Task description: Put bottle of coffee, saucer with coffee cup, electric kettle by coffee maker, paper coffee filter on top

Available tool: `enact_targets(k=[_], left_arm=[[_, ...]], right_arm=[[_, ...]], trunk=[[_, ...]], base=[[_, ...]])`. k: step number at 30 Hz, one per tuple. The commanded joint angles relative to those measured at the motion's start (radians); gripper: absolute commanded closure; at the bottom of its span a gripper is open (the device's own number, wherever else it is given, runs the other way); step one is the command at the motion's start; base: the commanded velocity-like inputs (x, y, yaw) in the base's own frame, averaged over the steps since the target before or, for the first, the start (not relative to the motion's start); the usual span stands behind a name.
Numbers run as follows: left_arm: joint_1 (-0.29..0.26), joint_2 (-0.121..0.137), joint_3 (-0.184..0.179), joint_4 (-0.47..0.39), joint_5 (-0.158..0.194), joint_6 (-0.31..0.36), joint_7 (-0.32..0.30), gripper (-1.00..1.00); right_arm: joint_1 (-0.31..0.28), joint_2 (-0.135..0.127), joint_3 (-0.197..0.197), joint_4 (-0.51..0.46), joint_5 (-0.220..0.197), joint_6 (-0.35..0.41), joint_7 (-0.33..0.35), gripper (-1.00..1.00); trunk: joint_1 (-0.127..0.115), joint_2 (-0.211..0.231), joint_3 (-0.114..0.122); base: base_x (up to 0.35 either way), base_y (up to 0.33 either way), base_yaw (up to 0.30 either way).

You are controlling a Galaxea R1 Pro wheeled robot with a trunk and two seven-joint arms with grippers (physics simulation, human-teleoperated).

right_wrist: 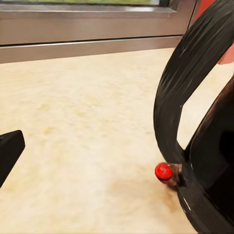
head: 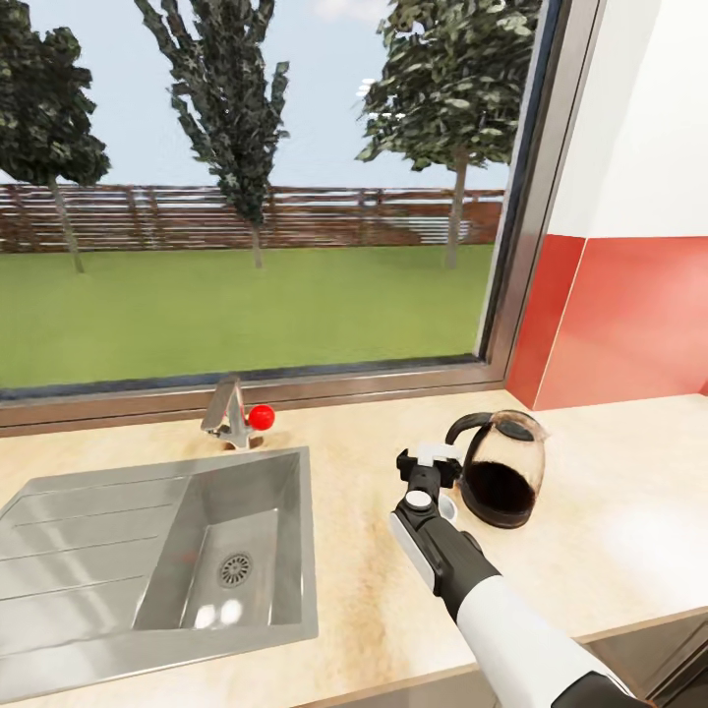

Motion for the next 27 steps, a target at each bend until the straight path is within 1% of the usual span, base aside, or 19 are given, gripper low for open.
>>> enact_targets(k=[1,21,27], left_arm=[[-0.002,0.0,0.007,0.002,-0.011,0.001,0.004,-1.0],[-0.002,-0.004,0.007,0.002,-0.011,0.001,0.004,-1.0],[-0.002,-0.004,0.007,0.002,-0.011,0.0,0.004,-1.0]], right_arm=[[-0.001,0.0,0.003,-0.001,-0.002,0.007,-0.006,-1.0],[-0.001,0.0,0.007,-0.001,-0.003,0.006,-0.006,-1.0],[-0.001,0.0,0.01,0.0,-0.003,-0.026,-0.006,-1.0]], trunk=[[0.001,-0.002,-0.002],[0.001,-0.002,-0.002],[0.001,-0.002,-0.002]], base=[[0.032,-0.029,0.0],[0.004,-0.025,0.0],[0.0,-0.012,0.0]])
